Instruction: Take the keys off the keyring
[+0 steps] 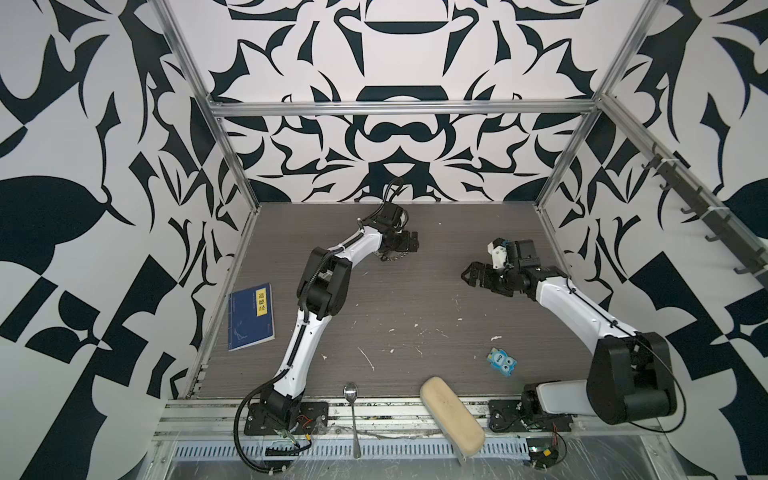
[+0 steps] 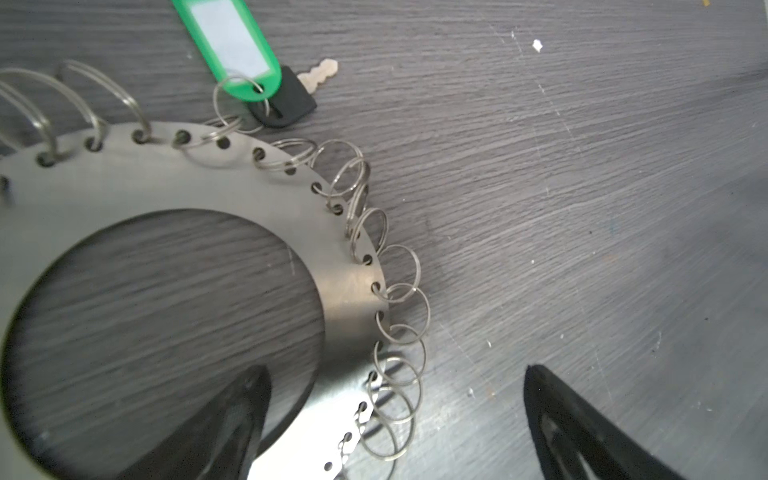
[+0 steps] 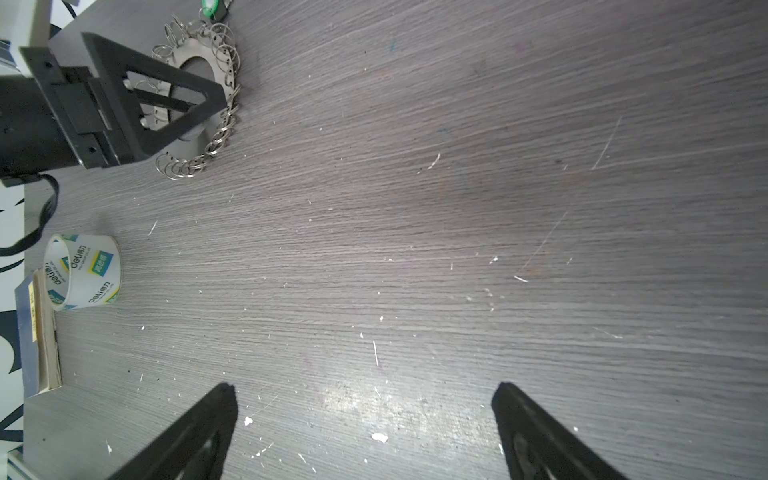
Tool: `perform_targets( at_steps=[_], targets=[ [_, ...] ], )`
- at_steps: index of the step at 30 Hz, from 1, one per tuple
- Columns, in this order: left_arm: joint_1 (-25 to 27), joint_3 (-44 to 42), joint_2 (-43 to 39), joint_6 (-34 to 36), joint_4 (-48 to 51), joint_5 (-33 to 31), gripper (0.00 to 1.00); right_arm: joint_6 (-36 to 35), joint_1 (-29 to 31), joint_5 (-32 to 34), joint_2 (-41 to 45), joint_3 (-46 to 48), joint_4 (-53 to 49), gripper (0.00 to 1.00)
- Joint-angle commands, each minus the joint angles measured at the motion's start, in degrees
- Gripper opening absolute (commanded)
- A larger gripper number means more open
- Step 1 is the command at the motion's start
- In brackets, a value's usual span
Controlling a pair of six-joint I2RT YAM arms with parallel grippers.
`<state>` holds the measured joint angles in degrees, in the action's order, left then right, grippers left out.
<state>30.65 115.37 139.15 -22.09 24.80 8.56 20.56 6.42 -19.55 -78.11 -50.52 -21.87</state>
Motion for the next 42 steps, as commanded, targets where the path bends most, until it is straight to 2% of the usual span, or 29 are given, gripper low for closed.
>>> perform_targets(
  at_steps=[1,10,15,21,25,27,32,36,39,42],
  targets=[
    [0.0,-0.7,1.0,-0.9,3.0,2.1,0.99,-0.9,0.3,-0.6,0.1,-2.1,-0.7,1.0],
    [2.2,-11.4,-6.3,-1.4,1.7,3.7,0.99,-1.8,0.2,0.3,0.0,-3.0,-0.9,1.0],
    [5.3,-22.9,-13.0,-3.5,-0.4,5.0,0.99,-3.0,0.2,1.5,-0.6,-4.1,-0.2,1.0],
    [9.9,-36.5,-23.5,-7.6,-2.8,4.4,0.99,-3.9,0.2,-0.6,-0.8,-3.0,3.5,0.99],
    [10.7,-37.1,-30.4,-7.5,-1.0,2.2,0.99,-4.4,0.3,-2.8,-3.0,-3.1,5.5,0.9],
    [10.6,-35.1,-32.9,-6.1,1.6,-0.8,1.0,-5.5,0.7,-3.6,-4.6,-4.1,5.9,0.84],
    [7.9,-29.8,-35.8,-3.8,8.3,-4.1,0.99,-14.6,5.3,-0.3,-9.0,-7.6,6.0,0.71],
    [4.1,-31.5,-37.1,-4.5,9.1,-3.9,0.99,-20.7,10.6,2.8,-13.6,-11.5,6.3,0.65],
    [1.2,-34.2,-38.5,-5.2,7.4,-3.1,0.99,-18.7,14.0,4.2,-19.1,-17.0,5.7,0.62],
    [-0.7,-34.3,-39.3,-5.4,6.7,-2.3,0.99,-12.0,16.1,7.3,-26.5,-25.8,1.3,0.57]
  ],
)
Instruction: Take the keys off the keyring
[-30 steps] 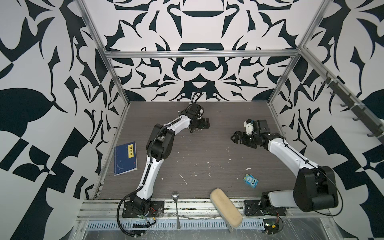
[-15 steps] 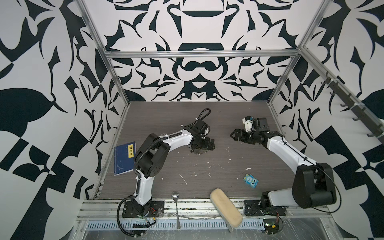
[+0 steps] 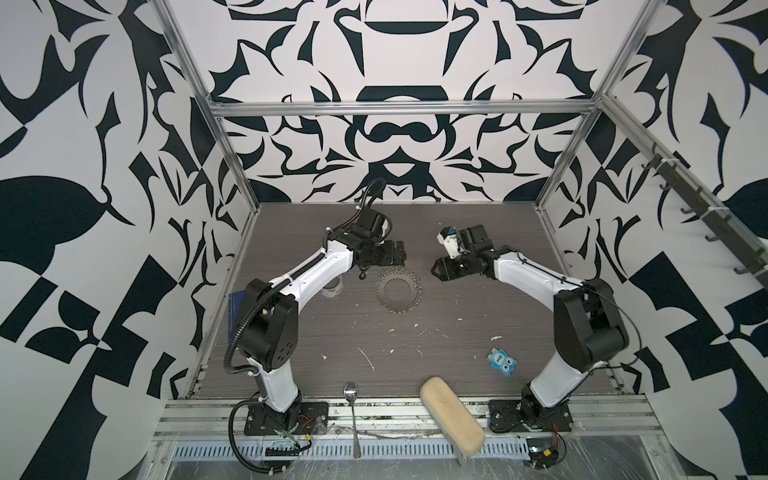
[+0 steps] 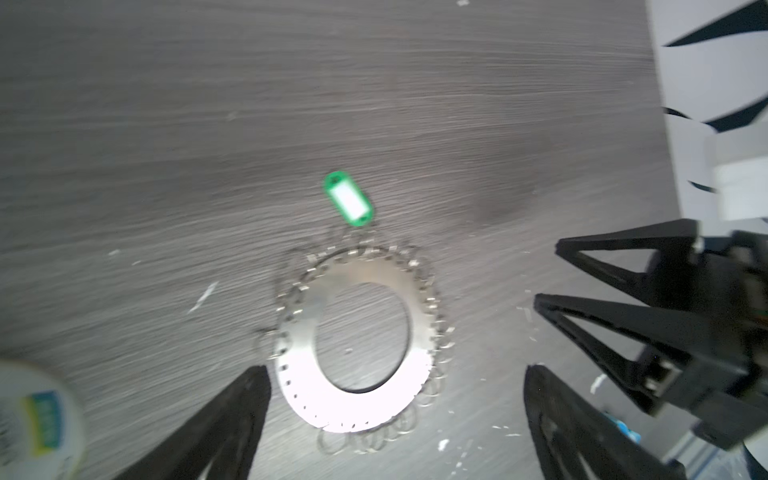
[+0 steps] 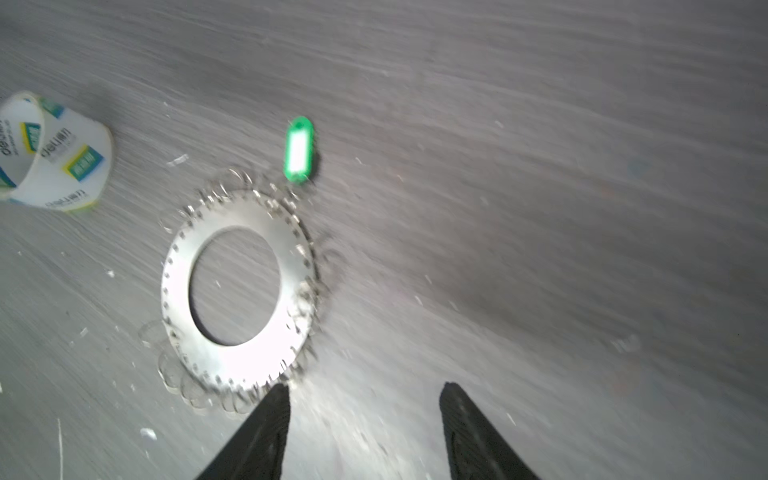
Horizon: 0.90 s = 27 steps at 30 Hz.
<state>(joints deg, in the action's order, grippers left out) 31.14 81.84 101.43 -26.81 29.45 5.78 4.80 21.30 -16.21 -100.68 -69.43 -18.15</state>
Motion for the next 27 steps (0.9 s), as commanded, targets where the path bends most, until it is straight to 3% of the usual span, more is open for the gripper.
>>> perform_targets(
  at_steps=[1,7,20,27],
  targets=[
    [-1.5,-0.3,-1.7,-0.5,2.1,0.7,1.0,5.7,1.7,4.8,-7.0,-10.7,-5.3,0.55],
    [-4.9,-0.1,-2.2,0.0,2.6,3.0,0.99,9.1,6.0,6.8,-18.5,-24.2,-9.9,0.54],
    [-8.9,0.2,-2.3,2.4,3.2,6.5,0.99,10.7,10.2,9.8,-31.1,-40.0,-13.9,0.49],
    [-9.1,-0.7,-3.3,2.5,3.3,6.8,0.99,9.4,10.7,10.8,-37.5,-50.1,-19.4,0.42]
  ],
)
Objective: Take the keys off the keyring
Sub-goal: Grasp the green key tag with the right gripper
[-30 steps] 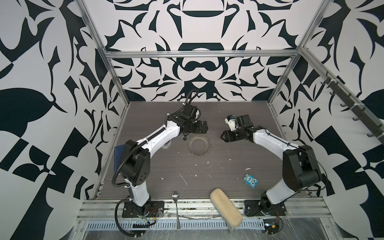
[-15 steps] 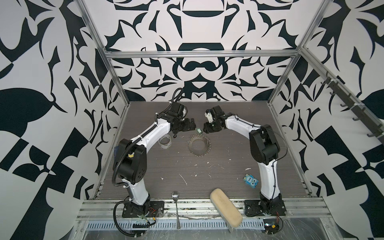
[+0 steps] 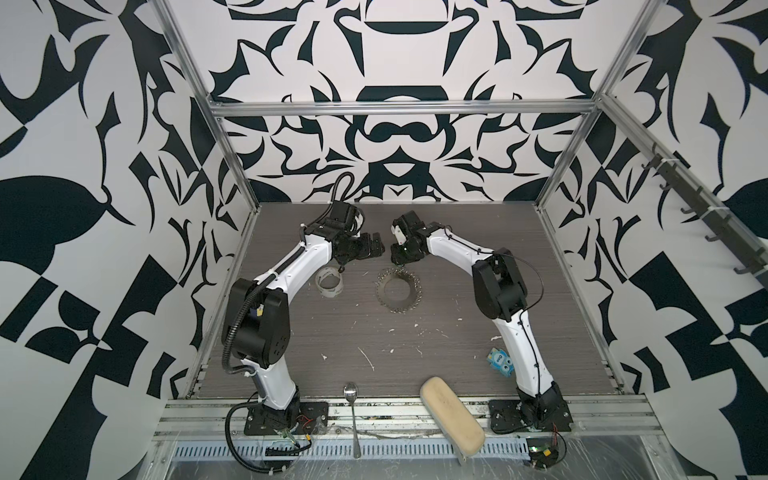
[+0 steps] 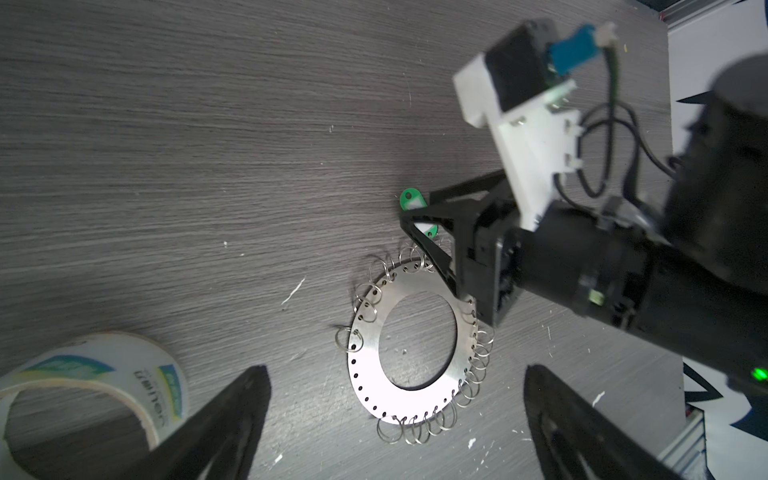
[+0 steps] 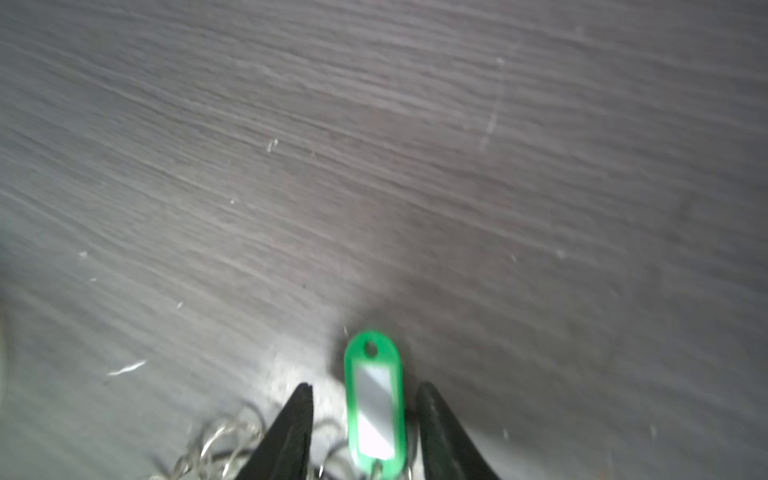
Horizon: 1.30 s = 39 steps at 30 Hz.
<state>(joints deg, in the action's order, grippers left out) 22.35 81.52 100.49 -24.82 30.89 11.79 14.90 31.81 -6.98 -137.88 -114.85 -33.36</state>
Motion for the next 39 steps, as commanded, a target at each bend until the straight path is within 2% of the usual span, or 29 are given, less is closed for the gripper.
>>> perform_targets(
  at_steps=[1,4,9,17,21,25,31,39],
  targets=[
    [-0.2,-0.3,-2.5,0.6,2.2,0.6,0.99,-1.1,0.2,1.8,-0.8,-5.4,-5.1,0.4],
    [-0.3,-0.8,-3.3,0.6,2.3,0.2,0.99,-1.7,0.5,2.1,-0.7,-4.8,-5.0,0.38],
    [-0.2,-1.7,-4.2,0.4,2.4,-0.2,0.99,-2.6,1.4,2.8,-0.9,-5.0,-5.3,0.26],
    [-0.2,-4.0,-6.6,-0.4,2.2,-1.3,0.99,-3.2,2.6,6.1,-1.2,-5.3,-8.2,0.29],
    [-0.2,-4.2,-7.1,-0.4,2.9,-1.6,0.99,-2.7,2.7,6.2,0.2,-3.5,-7.0,0.2],
    [-0.2,-4.0,-7.9,0.0,3.8,-2.0,0.99,-2.5,2.6,5.4,3.4,-2.8,-5.9,0.02],
    [-0.2,-4.4,-11.2,-0.1,3.9,-2.5,1.0,-1.8,2.6,3.1,9.9,2.1,-2.6,0.0],
    [-0.2,-6.1,-16.5,-0.1,2.8,-2.1,0.99,1.2,2.6,0.4,21.8,15.6,7.2,0.0]
  ],
)
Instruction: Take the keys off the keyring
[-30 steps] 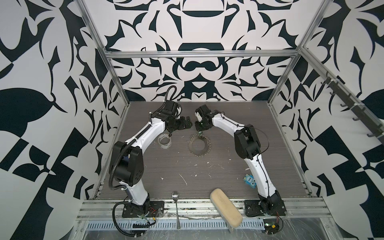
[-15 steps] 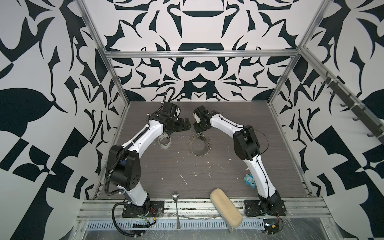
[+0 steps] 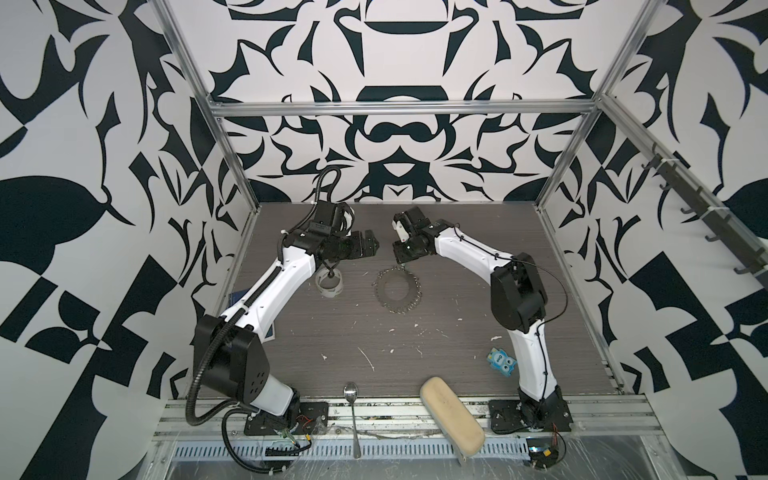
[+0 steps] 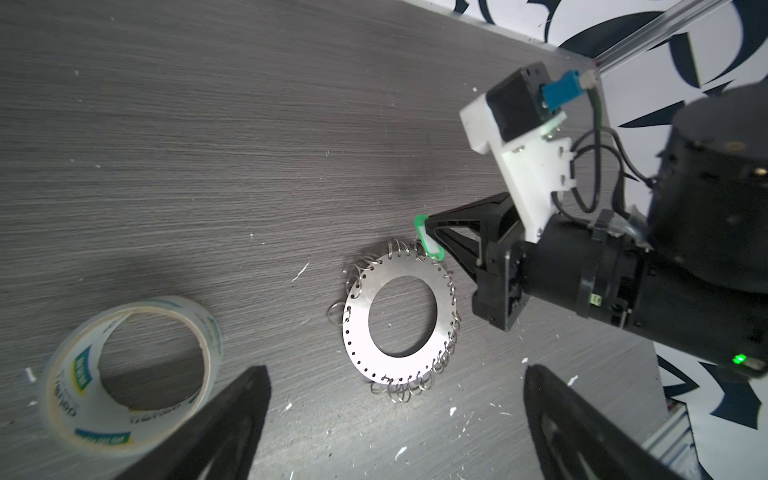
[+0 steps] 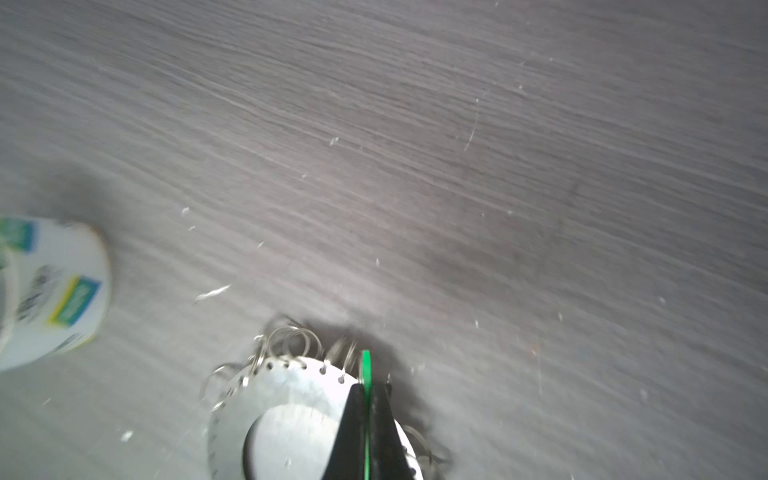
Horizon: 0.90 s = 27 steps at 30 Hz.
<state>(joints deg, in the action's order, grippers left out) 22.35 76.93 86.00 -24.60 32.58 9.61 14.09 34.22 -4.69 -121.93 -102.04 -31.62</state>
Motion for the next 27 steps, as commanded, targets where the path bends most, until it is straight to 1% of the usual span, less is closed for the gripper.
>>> perform_targets(
  at_steps=[1,5,8,12,16,19,22,24,25,27],
  targets=[
    [-0.2,-2.0,-2.7,-0.2,0.6,0.2,0.99,2.7,0.2,-2.4,7.6,4.7,7.4,0.0],
    [-0.3,-4.5,-5.7,0.3,-2.6,0.7,0.99,6.1,0.2,-5.8,12.4,10.7,15.4,0.0],
    [-0.1,-6.9,-8.0,1.2,-6.4,0.8,0.96,8.0,0.3,-7.5,14.5,11.7,17.5,0.0],
    [0.3,-9.4,-10.5,3.5,-10.9,1.3,0.94,10.9,0.2,-8.0,19.1,14.0,20.4,0.0],
    [1.7,-10.6,-12.1,6.9,-14.8,0.8,0.9,11.4,0.3,-9.2,23.1,15.3,21.8,0.0],
    [2.8,-10.8,-12.5,9.0,-18.0,0.7,0.88,10.6,0.3,-8.2,25.2,15.3,21.5,0.0],
    [3.5,-9.6,-12.0,10.8,-19.5,1.5,0.86,10.1,0.3,-5.7,26.9,14.3,21.0,0.0],
    [4.4,-9.2,-11.8,12.6,-20.8,1.2,0.86,10.4,0.3,-4.4,27.8,13.2,21.0,0.0],
    [5.1,-9.3,-12.0,14.0,-22.2,0.9,0.82,10.7,0.3,-3.9,28.2,12.6,21.2,0.0],
    [6.4,-10.5,-12.5,17.0,-26.0,0.0,0.8,11.2,0.3,-2.1,29.0,11.5,21.1,0.0]
  ],
)
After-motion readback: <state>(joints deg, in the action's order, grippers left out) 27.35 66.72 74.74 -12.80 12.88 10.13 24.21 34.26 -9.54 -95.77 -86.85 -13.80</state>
